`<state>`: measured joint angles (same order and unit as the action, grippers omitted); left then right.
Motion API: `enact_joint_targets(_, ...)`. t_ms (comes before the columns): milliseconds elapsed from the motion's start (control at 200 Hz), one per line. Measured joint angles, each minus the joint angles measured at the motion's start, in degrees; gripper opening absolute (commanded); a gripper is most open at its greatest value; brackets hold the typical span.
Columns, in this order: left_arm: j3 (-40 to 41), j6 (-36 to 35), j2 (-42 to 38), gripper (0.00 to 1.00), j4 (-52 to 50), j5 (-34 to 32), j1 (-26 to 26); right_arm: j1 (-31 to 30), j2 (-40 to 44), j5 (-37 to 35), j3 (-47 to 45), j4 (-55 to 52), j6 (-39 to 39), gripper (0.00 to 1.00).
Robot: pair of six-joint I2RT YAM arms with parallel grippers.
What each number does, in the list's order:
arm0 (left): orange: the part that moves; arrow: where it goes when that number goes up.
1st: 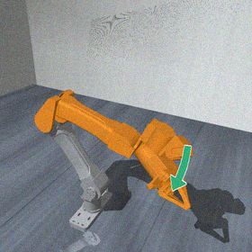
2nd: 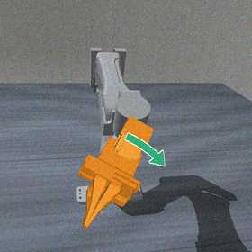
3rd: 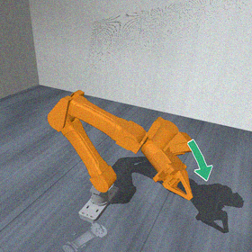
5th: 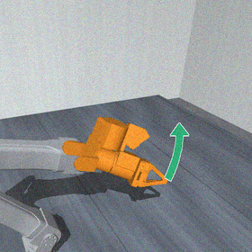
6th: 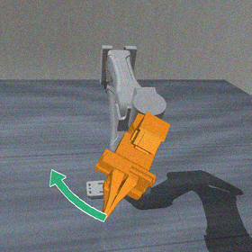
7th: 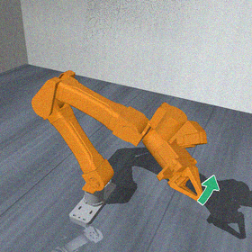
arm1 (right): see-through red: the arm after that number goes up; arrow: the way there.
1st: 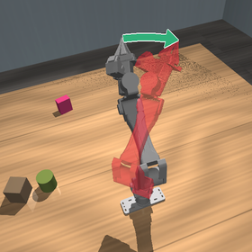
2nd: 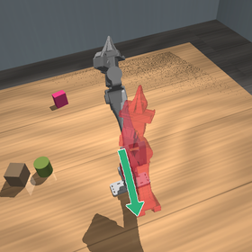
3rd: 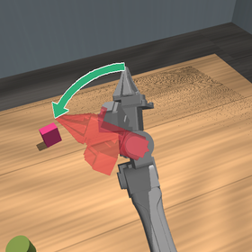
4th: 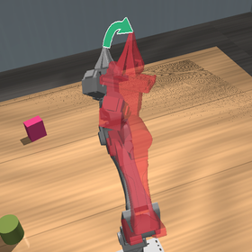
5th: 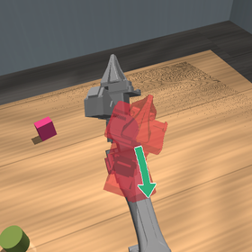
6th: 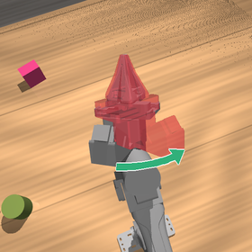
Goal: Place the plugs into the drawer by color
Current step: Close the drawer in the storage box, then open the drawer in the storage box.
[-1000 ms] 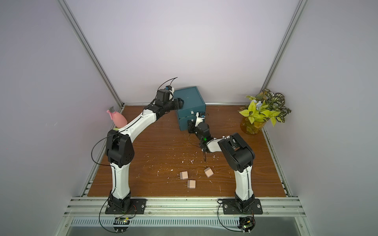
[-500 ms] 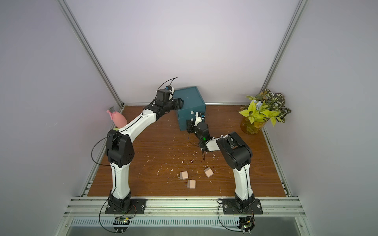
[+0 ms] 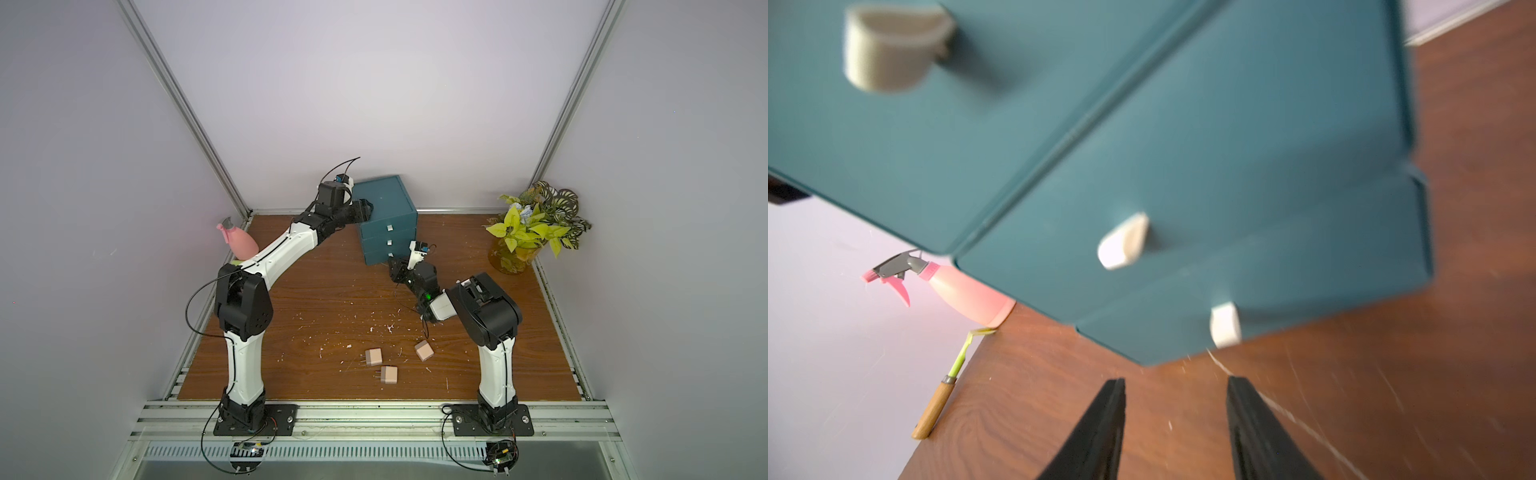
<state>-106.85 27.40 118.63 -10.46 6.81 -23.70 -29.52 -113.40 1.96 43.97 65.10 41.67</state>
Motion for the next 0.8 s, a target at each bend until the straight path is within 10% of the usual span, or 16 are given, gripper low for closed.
enact_joint_targets(801, 0.0, 0.0, 0.0, 0.68, 0.0, 0.0, 0.0, 3.1, -14.5, 6.3, 11.3, 5.9, 18.1, 0.36)
